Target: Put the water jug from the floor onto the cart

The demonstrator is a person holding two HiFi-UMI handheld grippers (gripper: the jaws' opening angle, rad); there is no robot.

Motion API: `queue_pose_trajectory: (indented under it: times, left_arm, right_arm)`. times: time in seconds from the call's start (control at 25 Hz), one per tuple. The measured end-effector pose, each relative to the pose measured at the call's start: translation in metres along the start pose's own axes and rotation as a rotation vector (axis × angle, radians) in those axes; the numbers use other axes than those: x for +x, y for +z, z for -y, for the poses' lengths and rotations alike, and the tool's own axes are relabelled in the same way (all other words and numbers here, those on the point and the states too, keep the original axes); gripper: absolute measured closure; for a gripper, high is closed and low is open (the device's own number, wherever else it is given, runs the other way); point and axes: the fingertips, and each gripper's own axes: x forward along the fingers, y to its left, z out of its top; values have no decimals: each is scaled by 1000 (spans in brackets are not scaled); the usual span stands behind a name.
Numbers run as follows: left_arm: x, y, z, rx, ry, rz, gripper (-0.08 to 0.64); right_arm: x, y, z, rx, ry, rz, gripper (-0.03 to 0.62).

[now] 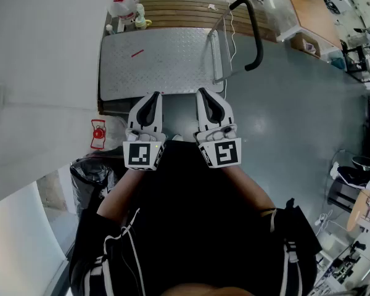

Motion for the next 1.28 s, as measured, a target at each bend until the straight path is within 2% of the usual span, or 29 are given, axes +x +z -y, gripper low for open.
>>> queue_pose_trajectory:
  times: [0.24,0.52,0.68,0.96,1.28]
  left_arm:
    - [-16,-5,1,-4,32,-17,541]
    - [-40,-20,-19,-33,111,-34,541]
    - [-58,-27,-22,-33,138,-36,541]
    - [-77,-26,-22,-39,186,-45,541]
    - [-81,-41,-28,-43,183,-79,541]
  right_arm:
    - [-14,-5,-4,13,-1,-18,575]
    - [-29,-14,-4,36,-18,-26,574]
    - [-37,-17,-12,27,-11,-23,574]
    - [-49,-23,-25,70,9,-35,574]
    - [-50,-38,-29,93,-10,-60,574]
